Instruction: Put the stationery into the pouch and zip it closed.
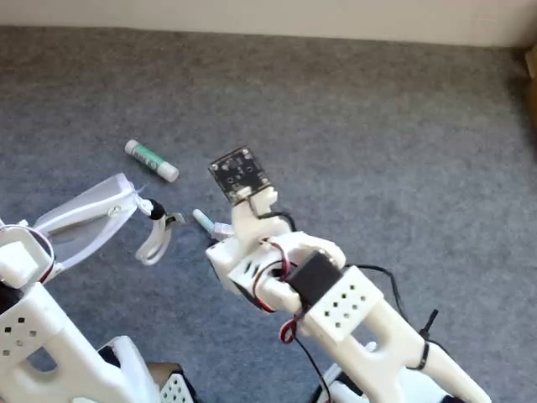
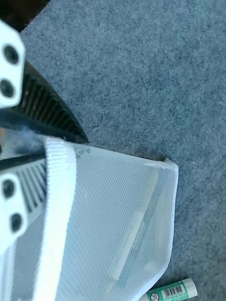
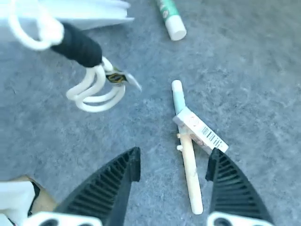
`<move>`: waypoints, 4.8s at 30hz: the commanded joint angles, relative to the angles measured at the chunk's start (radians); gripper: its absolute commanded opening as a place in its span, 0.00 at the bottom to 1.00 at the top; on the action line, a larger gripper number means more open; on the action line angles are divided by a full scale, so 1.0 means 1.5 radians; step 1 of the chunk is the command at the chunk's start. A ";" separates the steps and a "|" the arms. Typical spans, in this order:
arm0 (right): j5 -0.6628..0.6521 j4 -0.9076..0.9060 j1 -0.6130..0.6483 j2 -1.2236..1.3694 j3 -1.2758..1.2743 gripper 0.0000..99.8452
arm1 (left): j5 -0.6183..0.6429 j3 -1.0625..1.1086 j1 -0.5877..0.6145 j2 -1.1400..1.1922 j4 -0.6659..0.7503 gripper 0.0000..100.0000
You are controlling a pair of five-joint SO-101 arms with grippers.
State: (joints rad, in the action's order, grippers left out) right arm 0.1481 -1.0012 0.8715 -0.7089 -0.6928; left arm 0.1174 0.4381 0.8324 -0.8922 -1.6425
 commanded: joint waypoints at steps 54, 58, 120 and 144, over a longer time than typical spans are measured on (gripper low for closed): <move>-0.321 0.014 -0.161 0.587 0.317 0.02 | 0.006 0.002 0.009 0.002 0.017 0.01; -0.322 -0.059 -0.201 0.590 0.354 0.02 | 0.006 0.002 0.009 0.002 0.018 0.01; -0.319 -0.164 -0.180 0.480 0.369 0.00 | 0.006 0.025 0.008 0.001 0.038 0.01; -0.103 0.006 -0.151 0.270 0.209 0.01 | 0.006 0.026 0.008 0.001 0.038 0.01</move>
State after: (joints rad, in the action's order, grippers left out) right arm -0.0637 -1.0180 0.6091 -0.2501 -0.3874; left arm 0.1174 0.4764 0.8339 -0.9014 -1.6072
